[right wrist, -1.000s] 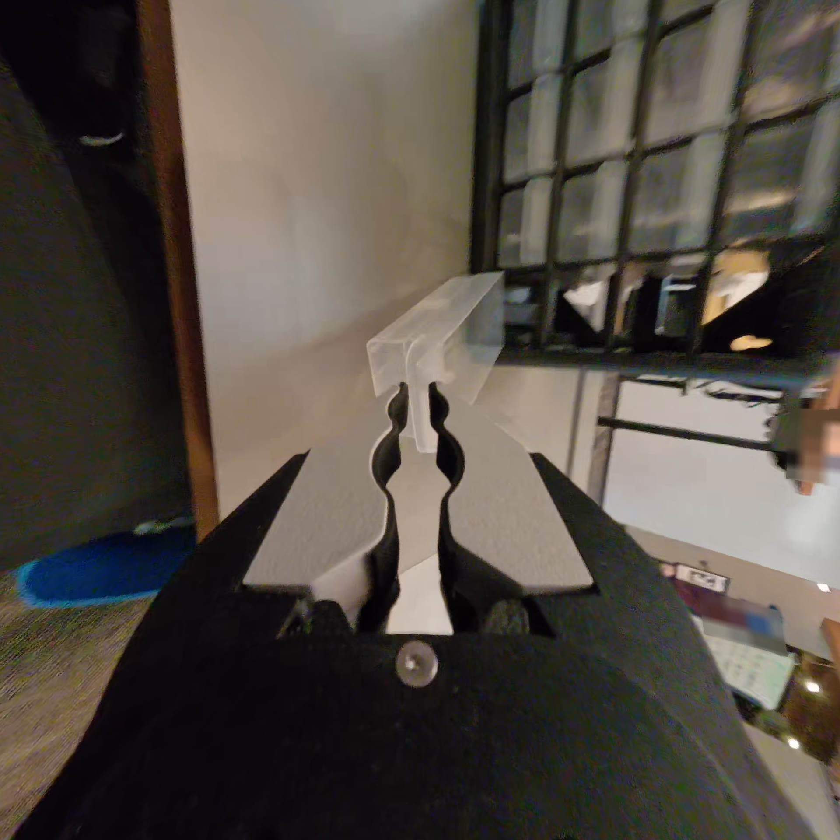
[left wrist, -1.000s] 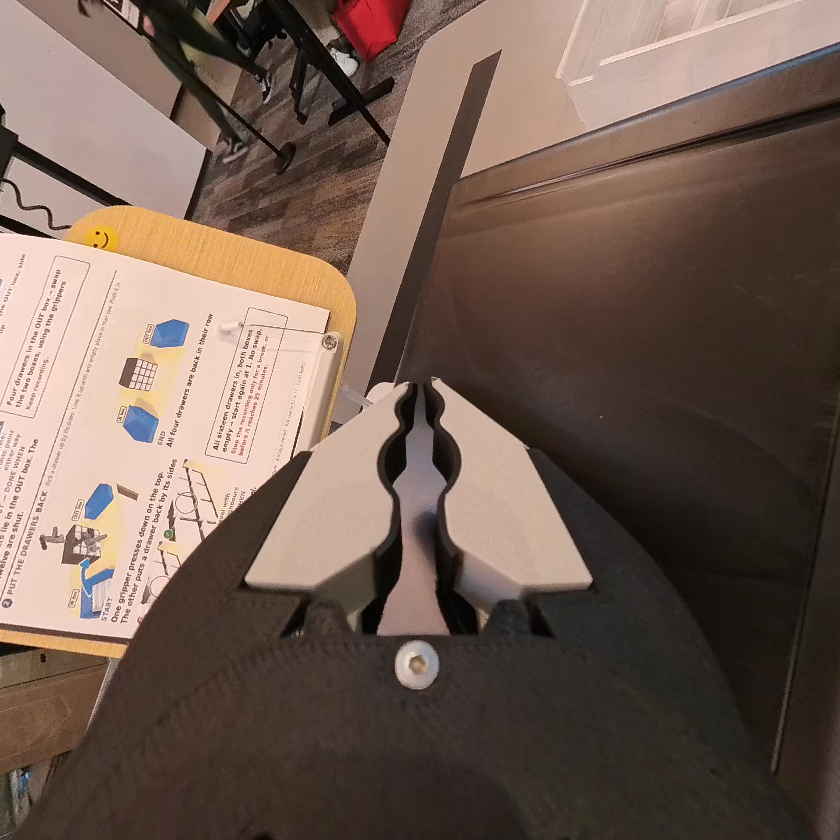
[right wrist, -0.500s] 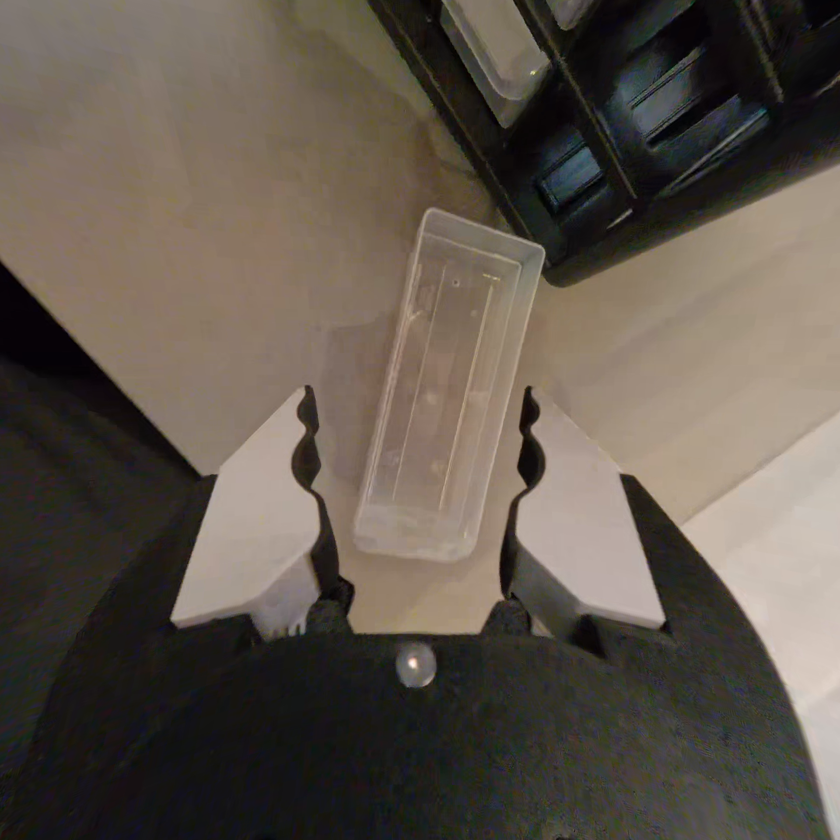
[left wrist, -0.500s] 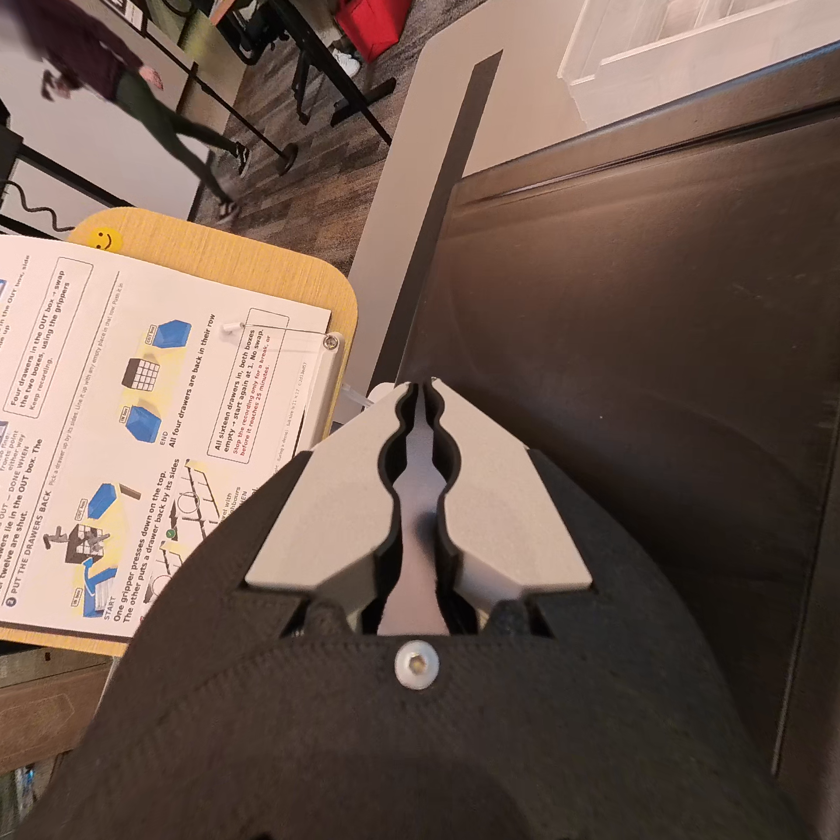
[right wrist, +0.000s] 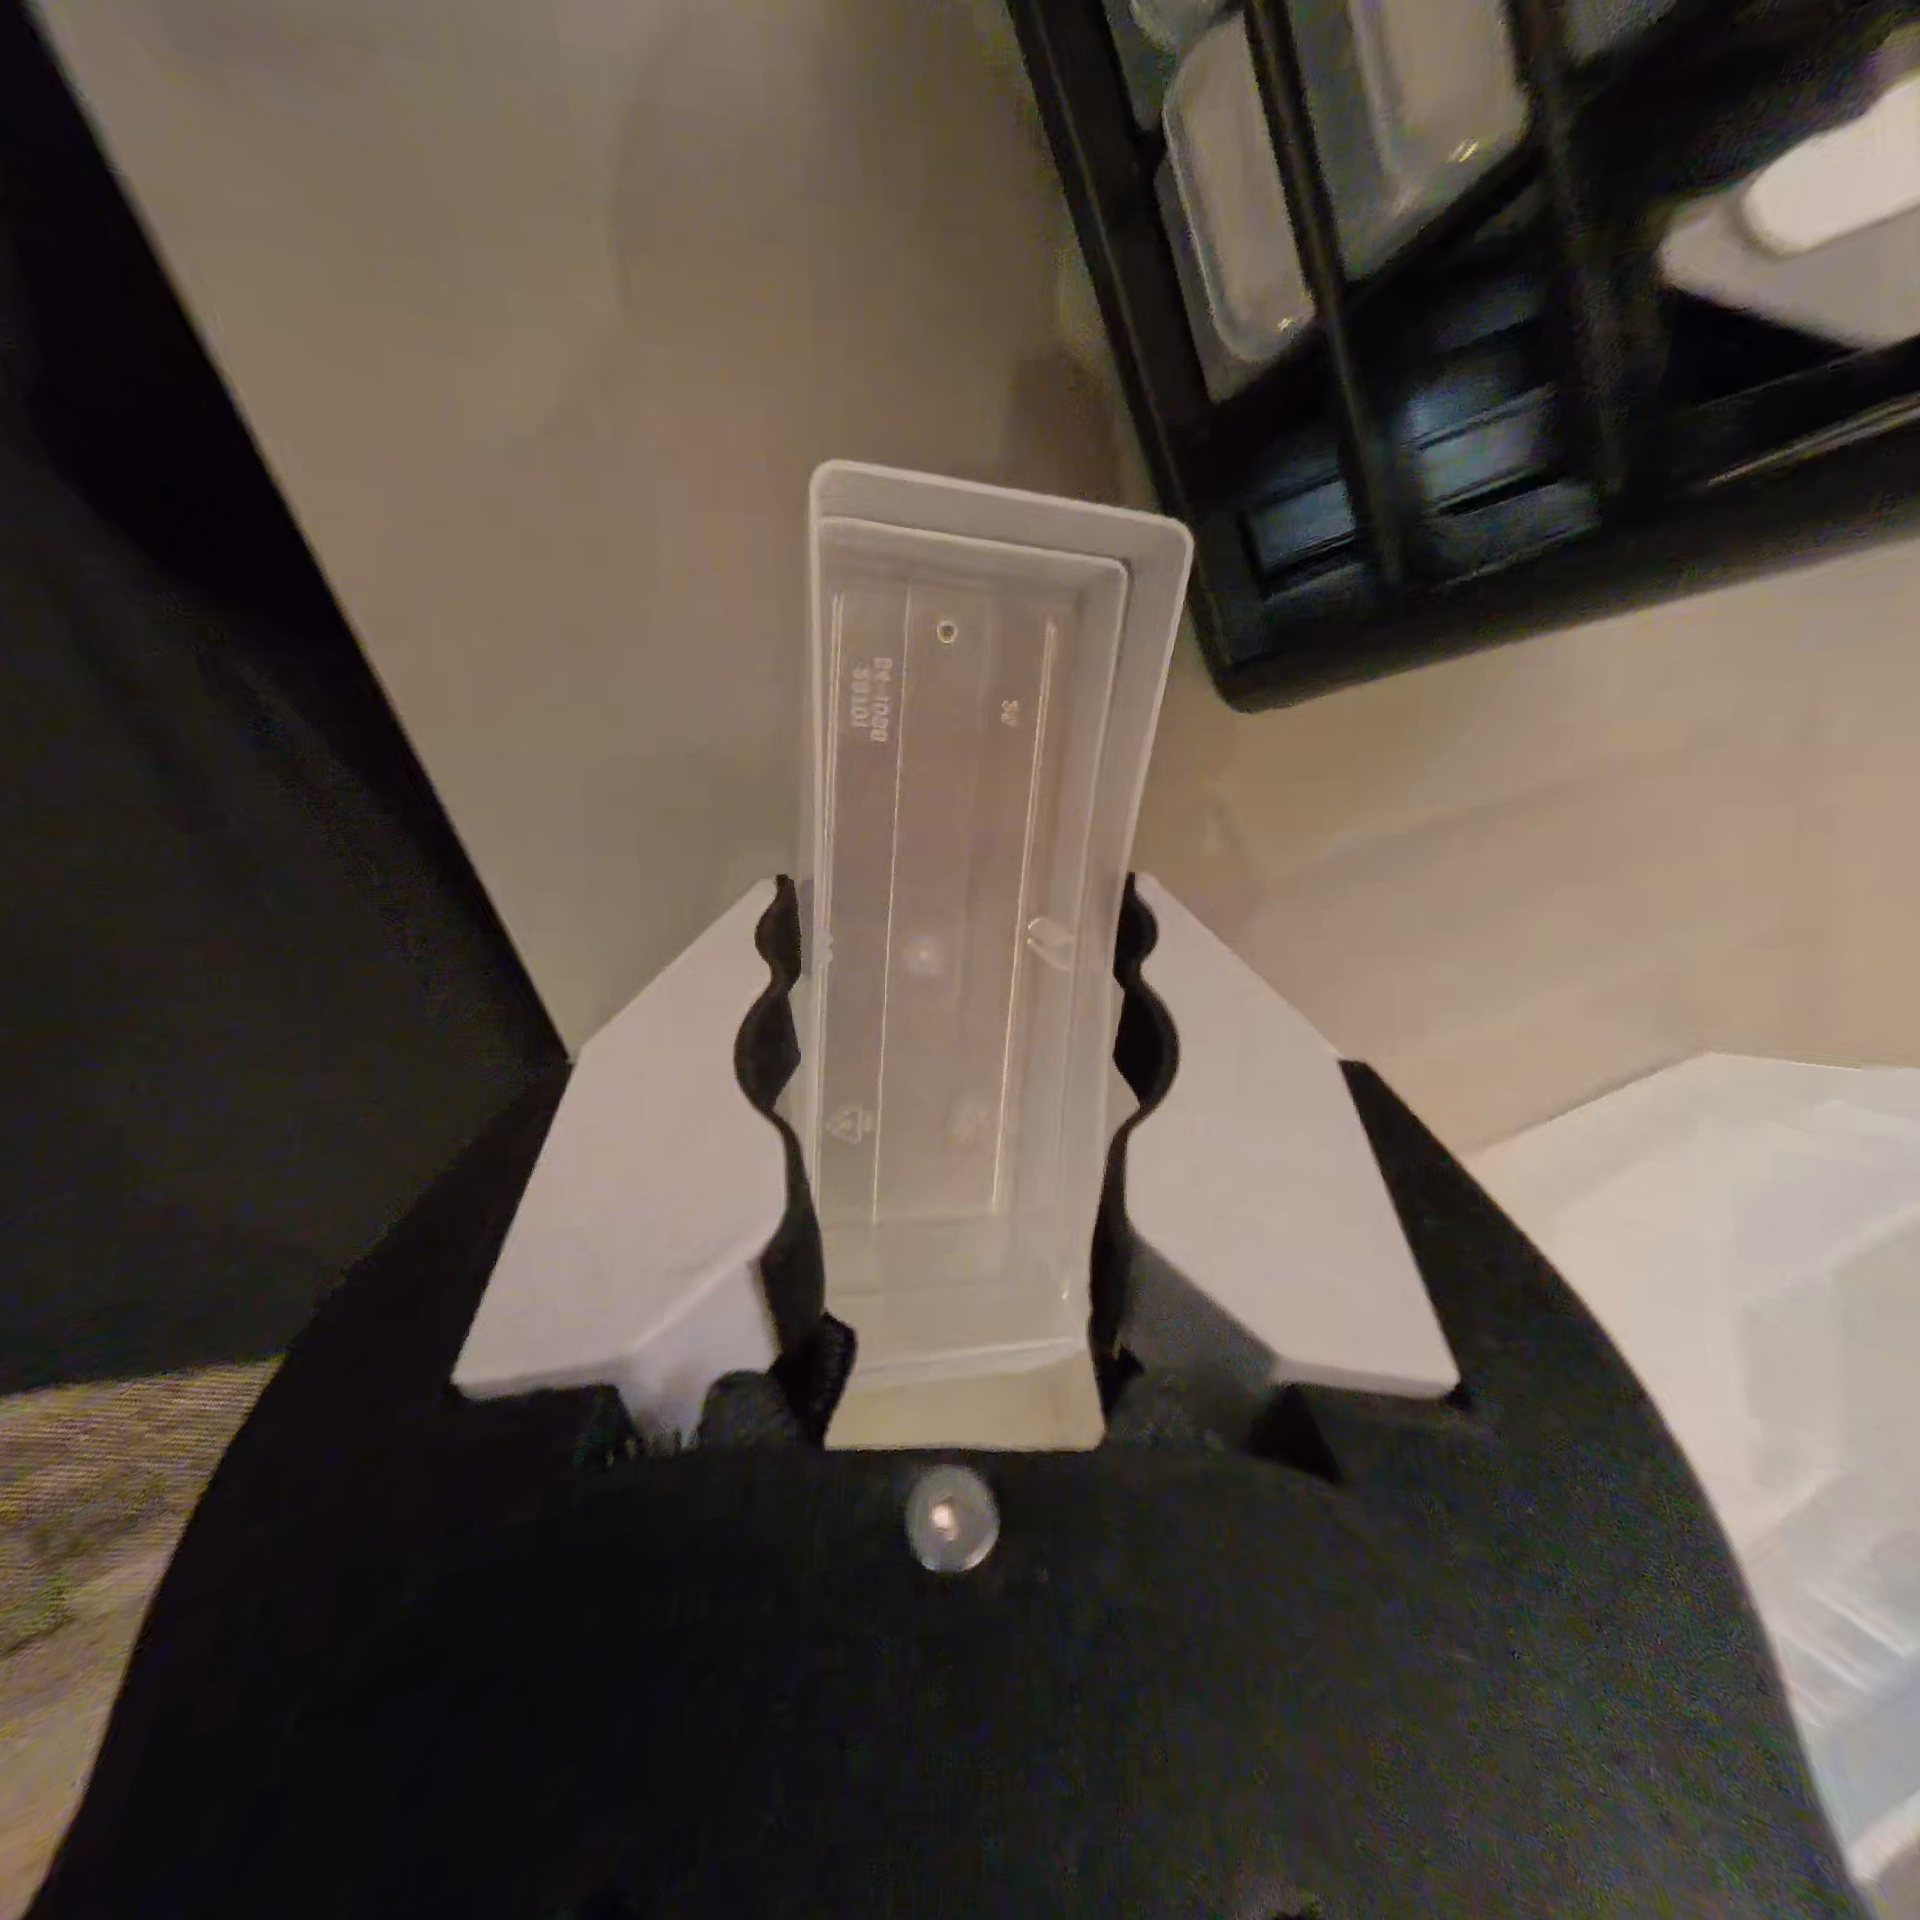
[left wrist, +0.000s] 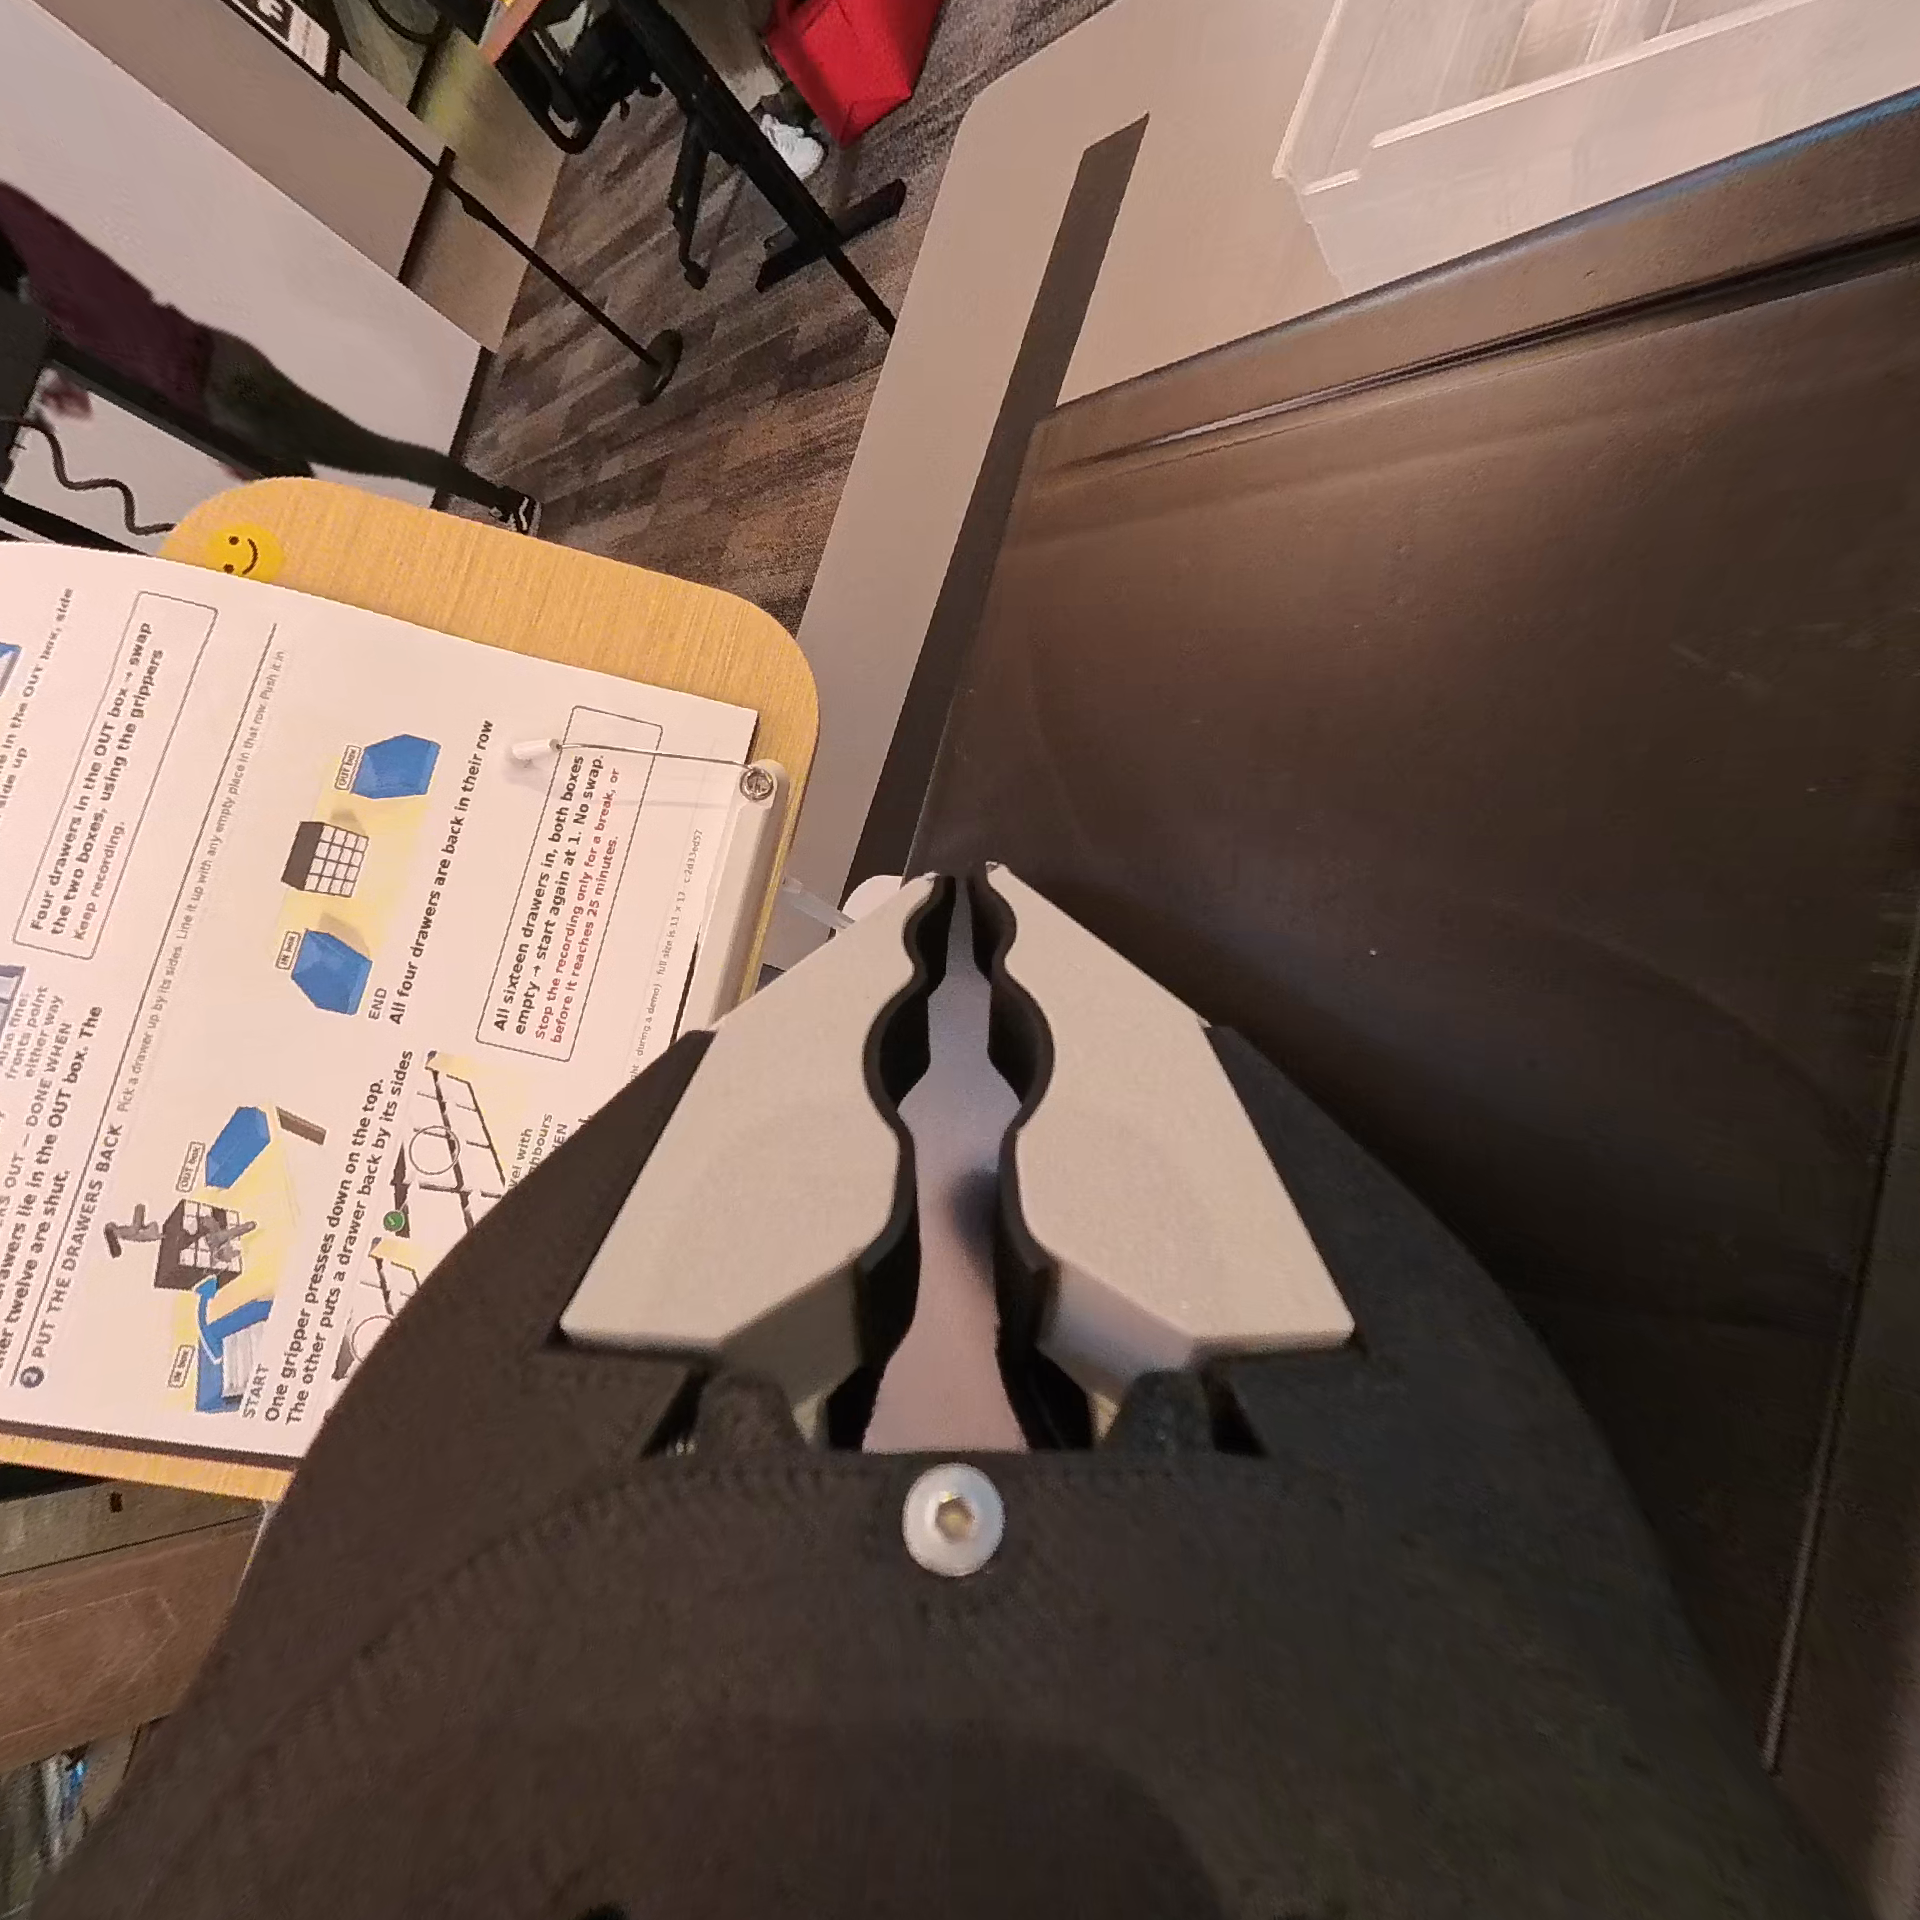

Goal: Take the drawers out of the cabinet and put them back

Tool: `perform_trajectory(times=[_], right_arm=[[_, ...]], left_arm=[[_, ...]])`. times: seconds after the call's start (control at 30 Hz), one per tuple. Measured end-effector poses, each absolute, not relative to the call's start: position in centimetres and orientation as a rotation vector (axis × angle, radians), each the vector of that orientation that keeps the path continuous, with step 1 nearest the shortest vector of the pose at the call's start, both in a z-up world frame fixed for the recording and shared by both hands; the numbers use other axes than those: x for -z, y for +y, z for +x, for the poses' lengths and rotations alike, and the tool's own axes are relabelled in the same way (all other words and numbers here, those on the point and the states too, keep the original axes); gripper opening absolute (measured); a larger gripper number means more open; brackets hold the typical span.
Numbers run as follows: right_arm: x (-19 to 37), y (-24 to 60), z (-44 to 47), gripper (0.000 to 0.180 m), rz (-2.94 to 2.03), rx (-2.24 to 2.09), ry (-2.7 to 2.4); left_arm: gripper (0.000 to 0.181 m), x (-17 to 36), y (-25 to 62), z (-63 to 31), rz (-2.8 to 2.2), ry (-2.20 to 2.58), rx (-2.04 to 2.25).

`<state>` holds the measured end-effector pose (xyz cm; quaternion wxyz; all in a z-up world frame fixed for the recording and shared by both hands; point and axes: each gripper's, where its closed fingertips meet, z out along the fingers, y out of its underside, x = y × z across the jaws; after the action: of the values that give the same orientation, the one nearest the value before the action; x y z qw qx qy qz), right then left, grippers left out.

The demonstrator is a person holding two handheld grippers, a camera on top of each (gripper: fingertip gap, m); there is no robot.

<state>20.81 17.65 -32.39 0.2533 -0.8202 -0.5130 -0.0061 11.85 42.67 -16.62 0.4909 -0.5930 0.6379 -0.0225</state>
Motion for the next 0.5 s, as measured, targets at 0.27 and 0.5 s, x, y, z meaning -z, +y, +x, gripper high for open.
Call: perform_trajectory(times=[0.27,0.5], right_arm=[[23.6,18.0,35.1,0.060,-2.166,0.420,-1.391],[27.6,17.1,46.4,0.060,-2.404,0.552,-1.505]], left_arm=[[0.002,16.6,42.7,11.8,-1.438,1.549,0.052],[0.002,16.6,42.7,11.8,-1.439,1.548,0.050]])
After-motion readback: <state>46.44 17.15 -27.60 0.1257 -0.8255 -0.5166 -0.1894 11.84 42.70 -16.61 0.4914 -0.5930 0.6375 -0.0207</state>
